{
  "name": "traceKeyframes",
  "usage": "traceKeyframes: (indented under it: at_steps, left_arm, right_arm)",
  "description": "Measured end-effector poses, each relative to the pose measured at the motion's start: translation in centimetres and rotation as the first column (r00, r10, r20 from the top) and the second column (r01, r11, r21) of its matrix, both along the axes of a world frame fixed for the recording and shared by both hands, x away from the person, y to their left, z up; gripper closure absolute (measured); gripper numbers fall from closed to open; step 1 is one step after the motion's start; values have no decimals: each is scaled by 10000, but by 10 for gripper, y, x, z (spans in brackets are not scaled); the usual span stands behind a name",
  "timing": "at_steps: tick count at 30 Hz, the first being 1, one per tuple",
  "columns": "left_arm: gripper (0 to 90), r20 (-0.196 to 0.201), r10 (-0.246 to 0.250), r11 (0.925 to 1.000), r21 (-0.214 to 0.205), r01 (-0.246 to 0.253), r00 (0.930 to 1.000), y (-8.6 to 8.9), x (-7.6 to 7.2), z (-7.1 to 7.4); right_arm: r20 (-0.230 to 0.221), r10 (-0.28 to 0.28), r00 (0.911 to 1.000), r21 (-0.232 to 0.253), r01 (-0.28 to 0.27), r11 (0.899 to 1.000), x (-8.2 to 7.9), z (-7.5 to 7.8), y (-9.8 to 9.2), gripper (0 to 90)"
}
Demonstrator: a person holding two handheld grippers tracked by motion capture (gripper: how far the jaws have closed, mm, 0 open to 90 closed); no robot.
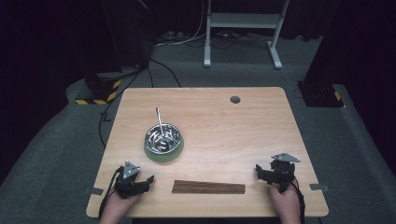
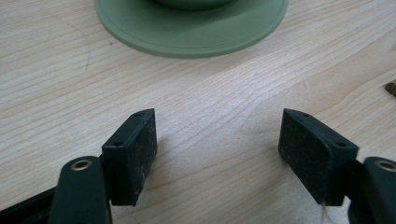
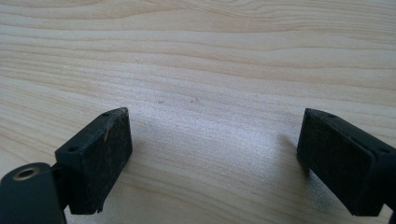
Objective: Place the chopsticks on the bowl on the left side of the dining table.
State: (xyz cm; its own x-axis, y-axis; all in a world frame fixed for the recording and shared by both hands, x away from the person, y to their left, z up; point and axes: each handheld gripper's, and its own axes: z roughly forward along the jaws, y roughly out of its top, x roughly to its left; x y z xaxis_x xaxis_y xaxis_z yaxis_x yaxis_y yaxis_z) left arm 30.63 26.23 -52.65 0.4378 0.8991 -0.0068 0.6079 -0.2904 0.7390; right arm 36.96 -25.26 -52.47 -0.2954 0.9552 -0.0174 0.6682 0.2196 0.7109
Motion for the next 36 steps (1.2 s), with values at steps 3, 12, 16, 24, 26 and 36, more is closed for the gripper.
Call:
traceKeyframes:
  at_steps: [3,12,16,24,26,36]
  left_arm:
    - [289,-88,-153,9999,2,153,9998,-1,1,2]
    - [298,221,-634,9976,-249,639,9977,-14,2,15]
    - [312,393,-911,9956,-180,919,9951,-21,5,19]
    - [339,620,-1497,9879,-311,1518,9868,-47,15,27]
    - [341,615,-1636,9849,-474,1666,9846,-53,18,30]
    - [356,686,-2426,9661,-741,2475,9677,-76,23,32]
  right_arm:
    - [-63,86,9999,-10,-86,10000,0,1,0,99]
    - [-109,210,9997,-22,-210,9998,-1,1,0,102]
    - [-145,263,9995,-15,-263,9997,-1,1,0,102]
    - [-157,253,9996,4,-253,9997,-1,1,0,102]
    - [-157,252,9996,5,-252,9997,-1,1,0,102]
    - [-132,238,9996,3,-238,9997,-1,1,1,103]
